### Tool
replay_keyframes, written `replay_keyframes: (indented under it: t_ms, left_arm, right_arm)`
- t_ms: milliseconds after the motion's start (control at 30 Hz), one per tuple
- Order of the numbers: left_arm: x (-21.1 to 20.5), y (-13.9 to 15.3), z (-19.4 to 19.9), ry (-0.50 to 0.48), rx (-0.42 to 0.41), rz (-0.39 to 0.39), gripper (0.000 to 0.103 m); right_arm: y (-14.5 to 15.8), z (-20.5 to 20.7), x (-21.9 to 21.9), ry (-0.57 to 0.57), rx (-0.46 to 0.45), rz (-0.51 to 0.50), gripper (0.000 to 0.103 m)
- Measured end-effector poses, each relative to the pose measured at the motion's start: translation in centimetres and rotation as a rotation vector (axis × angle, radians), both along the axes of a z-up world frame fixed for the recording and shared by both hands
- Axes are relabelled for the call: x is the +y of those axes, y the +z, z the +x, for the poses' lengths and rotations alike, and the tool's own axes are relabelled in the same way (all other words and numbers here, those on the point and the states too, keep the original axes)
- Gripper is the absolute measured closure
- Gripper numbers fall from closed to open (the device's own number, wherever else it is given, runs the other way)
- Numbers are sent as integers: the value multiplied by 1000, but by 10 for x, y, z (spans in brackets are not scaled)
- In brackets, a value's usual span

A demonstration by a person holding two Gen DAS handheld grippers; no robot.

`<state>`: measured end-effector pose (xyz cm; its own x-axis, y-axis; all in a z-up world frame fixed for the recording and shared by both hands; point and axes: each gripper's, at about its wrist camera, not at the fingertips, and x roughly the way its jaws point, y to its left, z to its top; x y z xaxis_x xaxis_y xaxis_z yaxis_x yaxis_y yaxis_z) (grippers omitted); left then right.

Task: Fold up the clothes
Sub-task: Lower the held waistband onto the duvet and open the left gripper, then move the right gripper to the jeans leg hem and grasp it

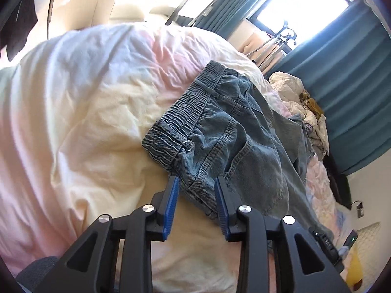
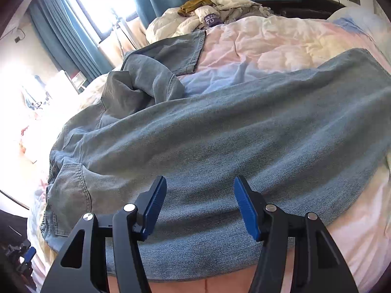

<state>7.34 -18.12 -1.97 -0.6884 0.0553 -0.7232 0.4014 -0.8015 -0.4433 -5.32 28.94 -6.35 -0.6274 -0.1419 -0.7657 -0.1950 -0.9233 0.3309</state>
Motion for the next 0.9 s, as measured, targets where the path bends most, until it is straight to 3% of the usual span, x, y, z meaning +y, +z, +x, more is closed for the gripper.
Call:
replay_keyframes:
  t_ms: [167, 500, 700, 900]
  left_arm:
    - [44, 22, -19, -120, 34, -136, 64]
    - [132, 20, -110, -315, 27, -230, 64]
    - [171, 1, -159, -391, 59, -283, 64]
    - [187, -47, -181, -420, 47, -301, 64]
  right_arm:
    - [12, 3, -2, 20, 54, 1, 45]
    - [30, 5, -2, 41, 135, 0, 45]
    - [36, -7, -7, 71, 204, 30, 45]
    - [24, -39, -6, 112, 243, 5, 46]
